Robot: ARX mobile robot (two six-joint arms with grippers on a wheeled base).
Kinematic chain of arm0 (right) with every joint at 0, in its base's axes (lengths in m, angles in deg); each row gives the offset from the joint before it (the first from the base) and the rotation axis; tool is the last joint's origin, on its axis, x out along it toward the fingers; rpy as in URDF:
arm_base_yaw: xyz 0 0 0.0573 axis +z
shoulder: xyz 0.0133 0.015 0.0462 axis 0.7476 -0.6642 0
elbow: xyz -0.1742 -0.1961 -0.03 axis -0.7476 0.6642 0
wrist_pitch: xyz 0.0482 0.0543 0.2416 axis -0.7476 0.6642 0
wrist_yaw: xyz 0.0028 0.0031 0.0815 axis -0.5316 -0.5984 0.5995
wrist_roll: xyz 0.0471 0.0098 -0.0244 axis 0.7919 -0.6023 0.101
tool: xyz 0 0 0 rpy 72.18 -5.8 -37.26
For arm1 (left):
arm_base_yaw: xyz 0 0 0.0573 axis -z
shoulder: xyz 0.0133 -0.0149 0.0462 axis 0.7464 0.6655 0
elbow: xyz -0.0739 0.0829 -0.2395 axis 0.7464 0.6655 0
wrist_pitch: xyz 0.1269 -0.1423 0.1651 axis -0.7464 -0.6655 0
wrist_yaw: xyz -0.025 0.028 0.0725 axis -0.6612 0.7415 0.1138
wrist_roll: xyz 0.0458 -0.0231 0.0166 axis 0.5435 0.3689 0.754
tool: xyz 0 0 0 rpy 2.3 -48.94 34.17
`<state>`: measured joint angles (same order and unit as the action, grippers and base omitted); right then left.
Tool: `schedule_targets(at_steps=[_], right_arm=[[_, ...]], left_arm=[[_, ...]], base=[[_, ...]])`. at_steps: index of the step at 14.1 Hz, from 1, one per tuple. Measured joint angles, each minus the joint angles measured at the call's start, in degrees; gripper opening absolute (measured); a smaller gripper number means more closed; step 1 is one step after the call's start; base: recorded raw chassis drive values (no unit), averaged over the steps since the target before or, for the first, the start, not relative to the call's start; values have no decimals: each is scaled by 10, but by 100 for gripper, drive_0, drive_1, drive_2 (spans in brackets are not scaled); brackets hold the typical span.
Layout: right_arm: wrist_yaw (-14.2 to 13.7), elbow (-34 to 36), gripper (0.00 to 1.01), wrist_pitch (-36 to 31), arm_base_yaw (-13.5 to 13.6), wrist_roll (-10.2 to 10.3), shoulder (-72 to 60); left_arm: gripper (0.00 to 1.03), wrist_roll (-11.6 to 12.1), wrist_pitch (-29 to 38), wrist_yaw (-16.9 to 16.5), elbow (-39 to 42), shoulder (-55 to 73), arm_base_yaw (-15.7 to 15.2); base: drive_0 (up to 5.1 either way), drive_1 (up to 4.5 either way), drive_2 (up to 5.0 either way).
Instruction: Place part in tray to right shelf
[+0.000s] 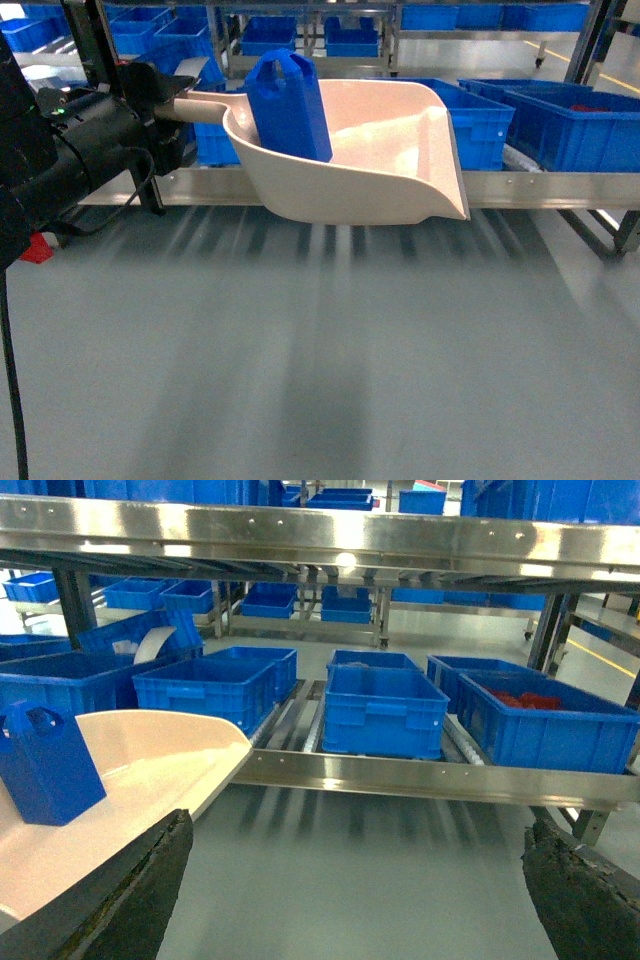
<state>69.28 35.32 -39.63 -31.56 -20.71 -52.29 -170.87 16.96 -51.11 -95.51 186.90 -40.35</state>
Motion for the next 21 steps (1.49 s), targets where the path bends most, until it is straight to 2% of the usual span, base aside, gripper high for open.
schedule_targets(at_steps=[10,21], right_arm=[[0,0,98,1,0,2,0],[0,0,98,0,0,2,0]], left_arm=[[14,0,-1,0,0,0,0],[14,0,1,0,0,0,0]], base=[[0,0,0],[4,399,-391]])
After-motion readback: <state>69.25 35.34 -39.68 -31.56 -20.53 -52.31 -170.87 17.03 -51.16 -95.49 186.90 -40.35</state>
